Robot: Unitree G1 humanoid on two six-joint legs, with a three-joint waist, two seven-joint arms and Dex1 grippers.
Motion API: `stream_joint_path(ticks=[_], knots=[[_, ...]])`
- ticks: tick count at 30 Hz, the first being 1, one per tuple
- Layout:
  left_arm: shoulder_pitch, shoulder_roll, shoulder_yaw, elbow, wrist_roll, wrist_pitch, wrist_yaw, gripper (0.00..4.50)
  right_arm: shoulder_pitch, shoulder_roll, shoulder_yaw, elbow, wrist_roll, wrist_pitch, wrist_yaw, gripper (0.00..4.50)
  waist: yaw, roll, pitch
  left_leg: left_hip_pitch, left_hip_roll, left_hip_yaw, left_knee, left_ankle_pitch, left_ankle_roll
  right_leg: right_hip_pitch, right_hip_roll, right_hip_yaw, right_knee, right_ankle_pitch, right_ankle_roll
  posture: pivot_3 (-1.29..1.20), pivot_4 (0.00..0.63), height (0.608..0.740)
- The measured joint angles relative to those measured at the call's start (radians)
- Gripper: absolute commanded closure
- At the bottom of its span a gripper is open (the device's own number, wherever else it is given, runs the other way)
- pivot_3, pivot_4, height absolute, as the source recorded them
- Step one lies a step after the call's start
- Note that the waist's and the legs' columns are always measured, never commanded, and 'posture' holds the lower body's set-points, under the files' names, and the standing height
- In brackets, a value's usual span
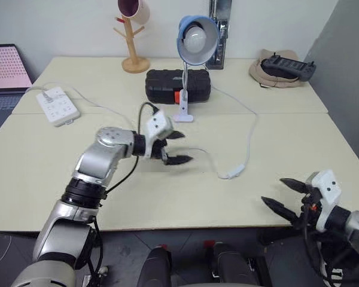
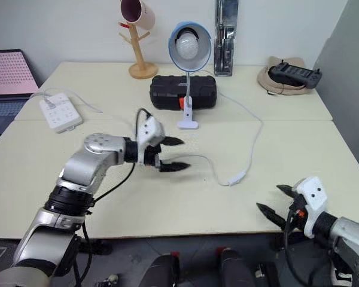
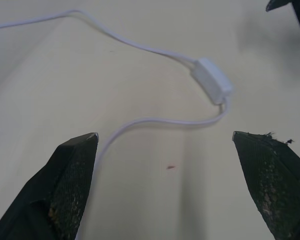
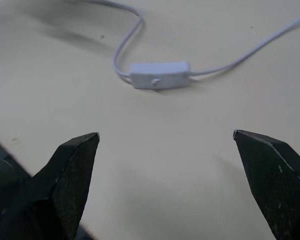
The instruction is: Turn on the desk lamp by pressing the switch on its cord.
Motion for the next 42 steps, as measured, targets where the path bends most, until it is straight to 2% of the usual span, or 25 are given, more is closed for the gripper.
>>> stream_joint_path(ticks=[4, 8, 14, 17, 19, 23, 25, 30, 33, 37, 42], knots=[[-0.013, -0.068, -0.063, 0.03, 0.036, -0.05, -0.009, 0.01, 0.011, 0.009, 0.036, -0.04, -0.015, 0.013, -0.038, 0.0, 0.0, 0.0, 0.0, 0.0, 0.0, 0.0, 0.0, 0.0, 0.0, 0.0, 0.0, 0.0, 0.0, 0.0, 0.0, 0.0, 0.15, 0.74], [-0.012, -0.178, -0.131, 0.095, 0.104, -0.107, 0.039, 0.01, 0.011, 0.05, 0.055, -0.04, -0.07, 0.004, -0.109, 0.0, 0.004, 0.0, 0.0, -0.002, 0.0, -0.001, 0.0, 0.0, 0.0, 0.0, 0.0, -0.001, -0.002, 0.0, 0.0, 0.0, 0.15, 0.74], [-0.012, -0.263, -0.152, 0.155, 0.147, -0.135, 0.085, 0.01, 0.054, 0.086, 0.055, -0.04, -0.108, -0.011, -0.147, 0.0, 0.004, 0.0, 0.0, -0.001, 0.0, -0.001, -0.001, 0.0, 0.0, 0.0, 0.0, -0.001, -0.002, 0.0, 0.0, 0.0, 0.15, 0.74], [-0.013, -0.265, -0.148, 0.143, 0.138, -0.118, 0.086, 0.01, 0.053, 0.091, 0.052, -0.04, -0.112, -0.02, -0.152, 0.0, -0.001, 0.0, 0.0, 0.0, 0.0, -0.001, 0.0, 0.0, 0.0, 0.0, 0.0, 0.0, -0.001, 0.0, 0.0, 0.0, 0.15, 0.74], [-0.013, -0.206, -0.121, 0.11, 0.118, -0.088, 0.058, 0.01, 0.023, 0.088, 0.055, -0.039, -0.113, -0.023, -0.149, 0.0, -0.01, 0.0, 0.0, 0.0, 0.001, 0.0, -0.001, 0.0, 0.0, -0.001, 0.001, 0.0, 0.0, 0.0, 0.0, 0.0, 0.15, 0.74], [0.019, 0.03, -0.01, -0.013, 0.067, -0.04, -0.041, 0.01, -0.252, -0.062, 0.209, 0.098, -0.193, -0.087, -0.029, 0.0, -0.042, 0.001, 0.0, 0.004, 0.001, 0.002, -0.002, 0.0, 0.0, 0.0, 0.002, 0.003, 0.001, -0.001, -0.002, 0.0, 0.15, 0.74], [0.056, 0.079, 0.026, -0.068, 0.046, -0.027, -0.062, 0.01, -0.373, -0.116, 0.283, 0.187, -0.237, -0.144, 0.059, 0.0, -0.031, 0.003, -0.001, 0.003, 0.001, 0.001, -0.003, 0.0, 0.0, 0.0, 0.001, 0.001, 0.0, -0.001, -0.001, 0.0, 0.15, 0.74], [0.259, 0.117, 0.089, -0.261, -0.033, 0.041, -0.039, 0.01, -0.774, -0.114, 0.533, 0.589, -0.364, -0.37, 0.346, 0.0, -0.019, 0.002, 0.002, -0.001, 0.001, 0.001, -0.001, 0.0, 0.0, -0.002, 0.0, 0.0, -0.003, -0.001, -0.001, 0.0, 0.15, 0.74], [0.37, 0.145, 0.137, -0.417, -0.086, 0.077, -0.014, 0.01, -0.935, -0.102, 0.634, 0.867, -0.454, -0.555, 0.508, 0.0, -0.01, 0.002, 0.003, -0.002, 0.001, 0.0, -0.002, 0.0, 0.0, -0.002, 0.0, -0.001, -0.004, -0.001, -0.001, 0.0, 0.15, 0.74], [0.448, 0.182, 0.177, -0.506, -0.117, 0.099, 0.012, 0.01, -1.051, -0.097, 0.696, 1.121, -0.517, -0.732, 0.689, 0.0, 0.005, 0.003, 0.003, -0.002, 0.001, 0.0, -0.002, 0.0, 0.0, -0.002, -0.001, -0.002, -0.003, -0.001, -0.002, 0.0, 0.15, 0.74], [0.468, 0.185, 0.189, -0.536, -0.143, 0.101, 0.047, 0.01, -1.164, -0.056, 0.735, 1.31, -0.576, -0.887, 0.795, 0.0, 0.0, 0.003, 0.003, 0.001, 0.001, 0.001, -0.001, 0.0, 0.0, 0.0, -0.001, -0.001, -0.001, 0.0, -0.002, 0.0, 0.15, 0.74]])
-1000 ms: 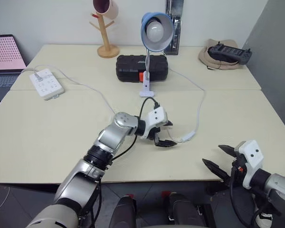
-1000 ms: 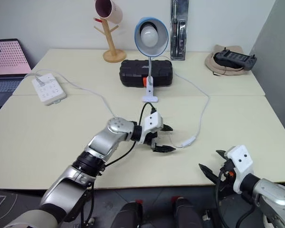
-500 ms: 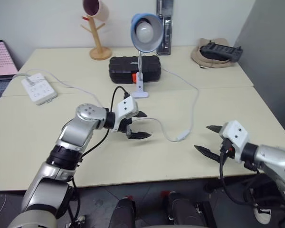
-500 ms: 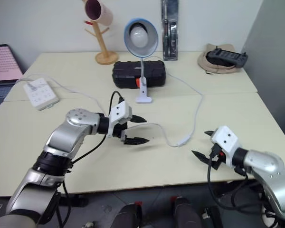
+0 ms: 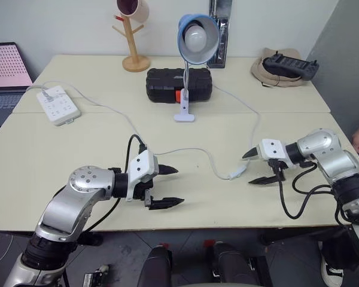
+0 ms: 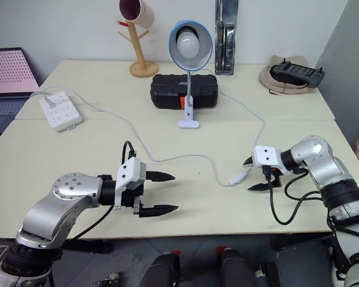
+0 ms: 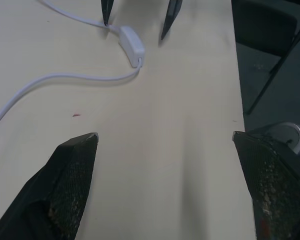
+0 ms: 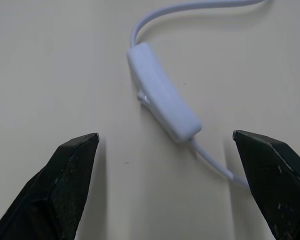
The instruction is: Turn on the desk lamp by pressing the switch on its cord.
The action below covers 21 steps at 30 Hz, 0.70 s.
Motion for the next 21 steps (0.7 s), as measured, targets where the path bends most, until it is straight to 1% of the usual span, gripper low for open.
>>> stream_joint_path(ticks=[4, 9, 12, 13, 14, 15, 17, 21], knots=[[0.014, 0.001, 0.007, -0.028, -0.016, 0.0, 0.026, 0.01, -0.072, 0.078, 0.014, 0.128, -0.029, -0.088, 0.016, 0.0, -0.007, 0.0, 0.0, 0.002, 0.001, 0.0, 0.0, 0.0, 0.0, 0.0, 0.001, 0.0, 0.003, 0.0, -0.001, 0.0, 0.15, 0.74], [0.036, 0.019, 0.013, -0.04, -0.03, 0.004, 0.046, 0.01, -0.114, 0.11, 0.027, 0.262, -0.084, -0.224, 0.018, 0.0, -0.006, 0.0, 0.0, 0.002, 0.0, 0.0, 0.0, 0.0, 0.0, 0.0, 0.001, 0.0, 0.003, 0.001, -0.003, 0.0, 0.15, 0.74], [0.036, 0.023, 0.018, -0.049, -0.038, 0.014, 0.056, 0.0, -0.133, 0.118, 0.028, 0.312, -0.104, -0.301, 0.019, 0.48, -0.005, 0.0, 0.0, 0.002, 0.0, 0.0, 0.0, 0.0, 0.0, 0.001, 0.0, 0.0, 0.002, 0.001, -0.003, 0.0, 0.15, 0.74], [0.036, 0.023, 0.018, -0.054, -0.04, 0.015, 0.059, 0.0, -0.137, 0.121, 0.028, 0.326, -0.109, -0.319, 0.021, 0.78, -0.005, 0.0, 0.0, 0.003, 0.0, 0.0, 0.0, 0.0, 0.0, 0.001, 0.0, 0.0, 0.003, 0.001, -0.003, 0.0, 0.15, 0.74], [0.036, 0.023, 0.018, -0.059, -0.041, 0.015, 0.062, 0.0, -0.141, 0.123, 0.028, 0.337, -0.114, -0.332, 0.022, 0.98, -0.005, 0.0, 0.0, 0.003, 0.0, 0.0, 0.0, 0.0, 0.0, 0.002, 0.0, 0.0, 0.003, 0.002, -0.002, 0.0, 0.15, 0.74], [0.036, 0.024, 0.018, -0.061, -0.044, 0.015, 0.064, 0.0, -0.145, 0.125, 0.027, 0.355, -0.117, -0.344, 0.022, 1.31, -0.005, 0.0, 0.0, 0.004, 0.0, 0.0, 0.0, 0.0, 0.0, 0.003, 0.0, 0.0, 0.003, 0.001, -0.002, 0.0, 0.15, 0.74], [0.036, 0.028, 0.018, -0.061, -0.046, 0.015, 0.065, 0.0, -0.149, 0.128, 0.027, 0.37, -0.118, -0.356, 0.024, 1.79, -0.005, 0.0, 0.0, 0.005, 0.0, 0.0, 0.0, 0.0, 0.0, 0.003, 0.0, 0.001, 0.003, 0.001, -0.002, 0.0, 0.15, 0.74], [0.027, 0.031, 0.018, -0.059, -0.047, 0.015, 0.066, 0.0, -0.155, 0.134, 0.025, 0.387, -0.12, -0.37, 0.028, 2.6, -0.005, 0.0, 0.0, 0.005, 0.0, 0.0, 0.0, 0.0, 0.0, 0.003, 0.0, 0.001, 0.003, 0.002, -0.003, 0.0, 0.15, 0.74]])
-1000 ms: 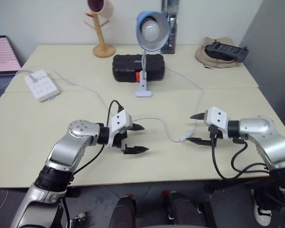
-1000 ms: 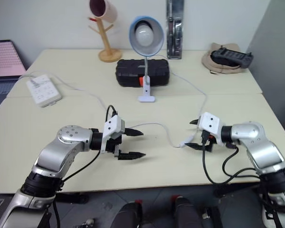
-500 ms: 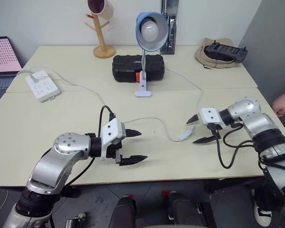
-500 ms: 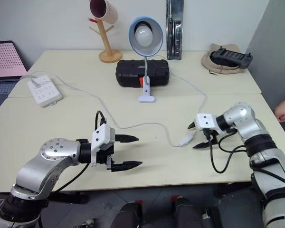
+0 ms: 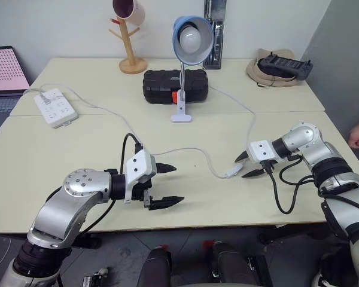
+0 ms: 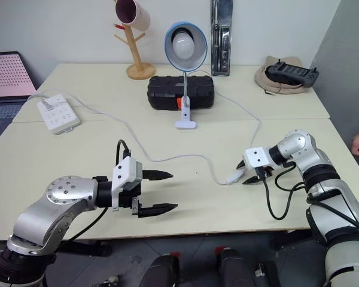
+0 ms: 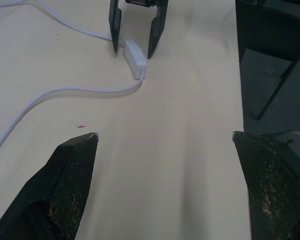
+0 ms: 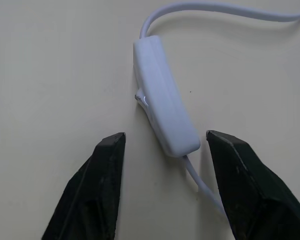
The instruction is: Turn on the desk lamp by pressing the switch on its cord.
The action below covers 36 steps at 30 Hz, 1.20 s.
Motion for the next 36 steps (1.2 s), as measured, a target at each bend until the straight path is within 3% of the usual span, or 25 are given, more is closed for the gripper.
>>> stream_joint_path(ticks=[7, 12, 14, 18, 19, 24, 28, 36], knots=[[-0.042, 0.0, -0.005, 0.029, 0.0, -0.007, -0.003, 0.0, 0.019, 0.005, -0.018, -0.03, 0.016, 0.012, 0.011, 4.08, 0.0, 0.0, 0.0, 0.0, 0.0, 0.0, 0.0, 0.0, 0.0, 0.0, 0.0, 0.0, 0.0, 0.0, -0.001, 0.0, 0.15, 0.74], [-0.046, -0.002, -0.016, 0.039, 0.0, -0.016, -0.002, 0.0, 0.11, -0.006, -0.062, -0.182, 0.1, 0.136, 0.022, 4.13, 0.005, 0.001, 0.0, -0.002, 0.0, -0.001, 0.0, 0.0, 0.0, -0.001, 0.0, 0.0, 0.0, 0.001, -0.001, 0.0, 0.15, 0.74], [-0.048, -0.004, -0.017, 0.04, 0.0, -0.015, 0.001, 0.0, 0.169, -0.031, -0.096, -0.299, 0.155, 0.26, 0.022, 4.13, 0.007, 0.001, 0.0, -0.002, 0.0, -0.001, 0.0, 0.0, 0.0, -0.001, 0.0, -0.001, 0.0, 0.0, -0.001, 0.0, 0.15, 0.74], [-0.058, -0.015, -0.002, 0.065, -0.039, 0.041, 0.024, 0.0, 0.319, -0.064, -0.244, -0.639, 0.362, 0.816, -0.104, 4.13, 0.01, 0.001, 0.001, -0.003, 0.0, -0.004, 0.0, 0.0, 0.0, -0.001, 0.0, -0.002, 0.001, 0.0, -0.001, 0.0, 0.15, 0.74], [-0.073, -0.038, 0.021, 0.087, -0.085, 0.107, 0.05, 0.0, 0.358, -0.063, -0.312, -0.755, 0.458, 1.035, -0.181, 4.13, 0.01, 0.001, 0.001, -0.003, 0.0, -0.004, 0.0, 0.0, 0.0, -0.002, 0.0, -0.002, 0.001, 0.0, 0.0, 0.0, 0.15, 0.74], [-0.19, -0.205, 0.172, 0.154, -0.408, 0.424, 0.202, 0.0, 0.414, 0.038, -0.548, -1.047, 0.786, 1.586, -0.47, 4.13, 0.008, 0.001, 0.0, -0.004, 0.0, -0.005, 0.001, 0.0, 0.0, -0.001, 0.0, -0.003, 0.0, 0.0, 0.001, 0.0, 0.15, 0.74], [-0.246, -0.341, 0.255, 0.223, -0.623, 0.567, 0.354, 0.0, 0.413, 0.126, -0.661, -1.125, 0.962, 1.831, -0.645, 4.13, 0.006, 0.001, 0.0, -0.005, 0.0, -0.004, 0.0, 0.0, 0.0, -0.002, 0.001, -0.003, 0.0, 0.0, 0.001, 0.0, 0.15, 0.74], [-0.288, -0.489, 0.304, 0.314, -0.791, 0.612, 0.562, 0.0, 0.386, 0.163, -0.763, -1.162, 1.193, 2.038, -0.788, 4.13, 0.006, 0.001, 0.0, -0.005, -0.001, -0.004, 0.001, 0.0, 0.0, -0.002, 0.001, -0.002, 0.0, 0.0, 0.001, 0.0, 0.15, 0.74]])
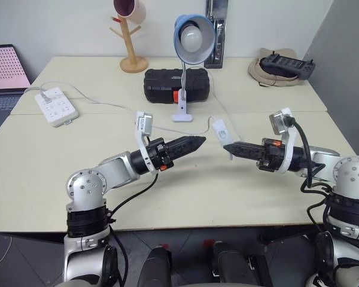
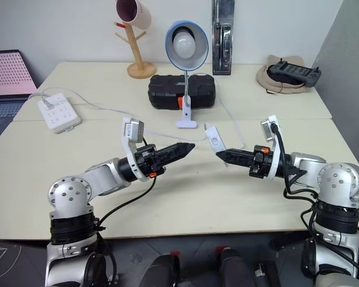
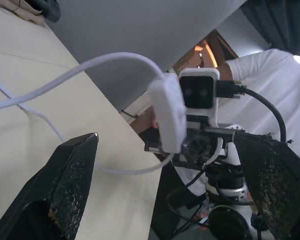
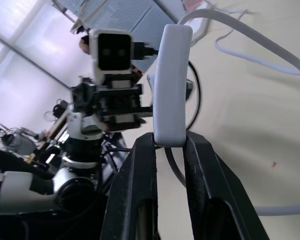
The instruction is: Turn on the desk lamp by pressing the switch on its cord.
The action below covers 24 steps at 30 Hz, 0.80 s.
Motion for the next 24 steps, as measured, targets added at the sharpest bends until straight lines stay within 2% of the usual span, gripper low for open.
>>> stream_joint_path(ticks=[10, 18, 19, 21, 24], knots=[[-0.013, -0.071, -0.02, 0.0, -0.068, -0.001, 0.081, 0.0, 0.001, -0.008, -0.009, -0.015, 0.146, 0.049, -0.081, 4.13, 0.0, 0.0, 0.0, 0.0, 0.0, 0.0, 0.0, 0.0, 0.0, 0.0, 0.0, 0.0, -0.001, 0.0, 0.0, 0.0, 0.15, 0.74], [-0.018, -0.071, -0.041, 0.0, -0.103, -0.004, 0.095, 0.0, 0.006, -0.03, -0.007, -0.016, 0.209, 0.044, -0.129, 4.13, 0.0, 0.0, 0.0, -0.001, 0.0, 0.0, 0.0, 0.0, 0.0, 0.0, 0.0, 0.0, -0.002, 0.0, 0.0, 0.0, 0.15, 0.74], [-0.018, -0.07, -0.042, 0.0, -0.104, -0.005, 0.095, 0.29, 0.007, -0.033, -0.006, -0.016, 0.217, 0.042, -0.135, 4.13, 0.0, 0.0, 0.0, -0.001, 0.0, 0.0, 0.0, 0.0, 0.0, 0.0, 0.0, 0.0, -0.002, 0.0, 0.0, 0.0, 0.15, 0.74], [-0.018, -0.069, -0.044, 0.0, -0.103, -0.008, 0.095, 0.56, 0.007, -0.036, -0.001, -0.016, 0.227, 0.034, -0.145, 4.13, 0.0, 0.0, 0.0, -0.001, 0.0, 0.0, -0.001, 0.0, 0.0, 0.0, 0.001, 0.0, -0.002, 0.0, 0.0, 0.0, 0.15, 0.74], [-0.018, -0.069, -0.046, 0.0, -0.103, -0.023, 0.094, 1.2, 0.01, -0.041, 0.001, -0.016, 0.246, 0.029, -0.156, 4.13, 0.0, 0.0, 0.0, -0.001, 0.0, 0.0, -0.001, 0.0, 0.0, 0.0, 0.001, 0.0, -0.002, 0.0, 0.0, 0.0, 0.15, 0.74]])
